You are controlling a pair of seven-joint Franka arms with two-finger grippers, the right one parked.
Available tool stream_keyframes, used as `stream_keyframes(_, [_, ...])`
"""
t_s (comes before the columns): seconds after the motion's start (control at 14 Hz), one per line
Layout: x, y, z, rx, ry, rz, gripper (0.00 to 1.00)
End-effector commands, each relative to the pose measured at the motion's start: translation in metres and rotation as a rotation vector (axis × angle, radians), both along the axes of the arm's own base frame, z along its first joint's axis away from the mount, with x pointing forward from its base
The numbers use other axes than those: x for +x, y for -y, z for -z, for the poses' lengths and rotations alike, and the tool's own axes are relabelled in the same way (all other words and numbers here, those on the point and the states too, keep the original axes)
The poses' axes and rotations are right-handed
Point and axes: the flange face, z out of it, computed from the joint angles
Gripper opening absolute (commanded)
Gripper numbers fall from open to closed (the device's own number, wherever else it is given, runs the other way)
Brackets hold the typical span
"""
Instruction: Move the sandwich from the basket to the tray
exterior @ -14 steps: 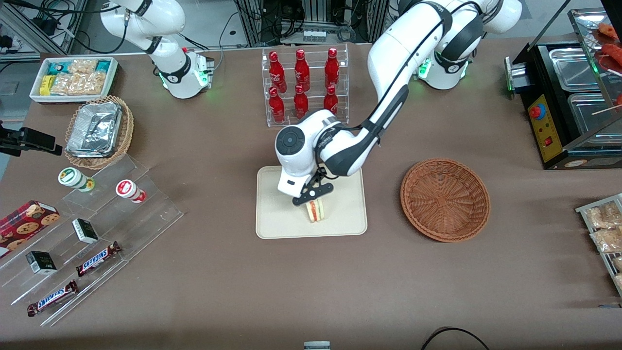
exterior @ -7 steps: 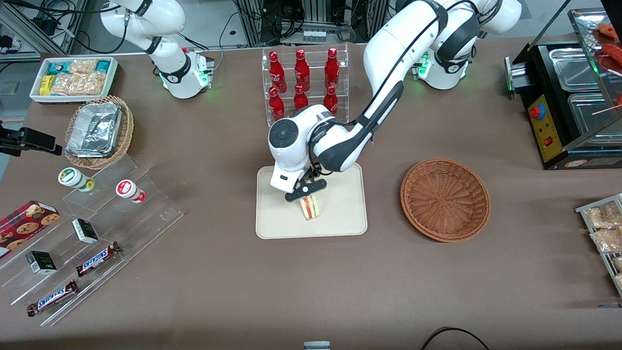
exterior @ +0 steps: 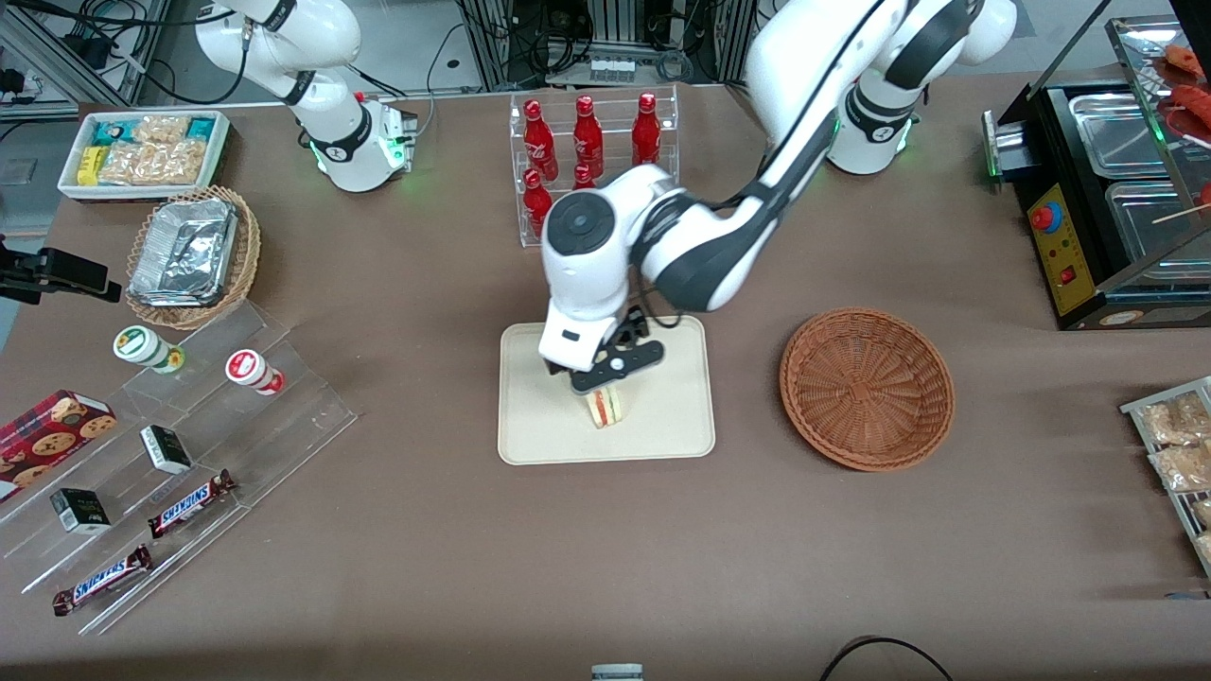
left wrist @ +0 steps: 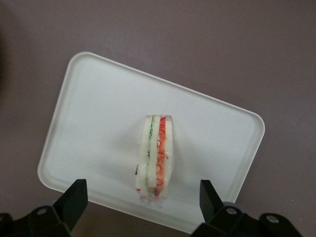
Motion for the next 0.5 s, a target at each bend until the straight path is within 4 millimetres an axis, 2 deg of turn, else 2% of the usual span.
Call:
stream_keyframes(0.0, [0.002,-0.033,-0.029,0.051,-0.034,0.081,1.0])
stream_keyframes(0.14, [0.034,-0.092,-0.043,0.062,-0.065,0.008,1.0])
stream_keyframes(0.29, [0.04,-0.131,-0.042,0.083,-0.087,0.084,1.0])
stream_keyframes(0.43, [0.055,-0.175,-0.043,0.092,-0.105,0.151,1.0])
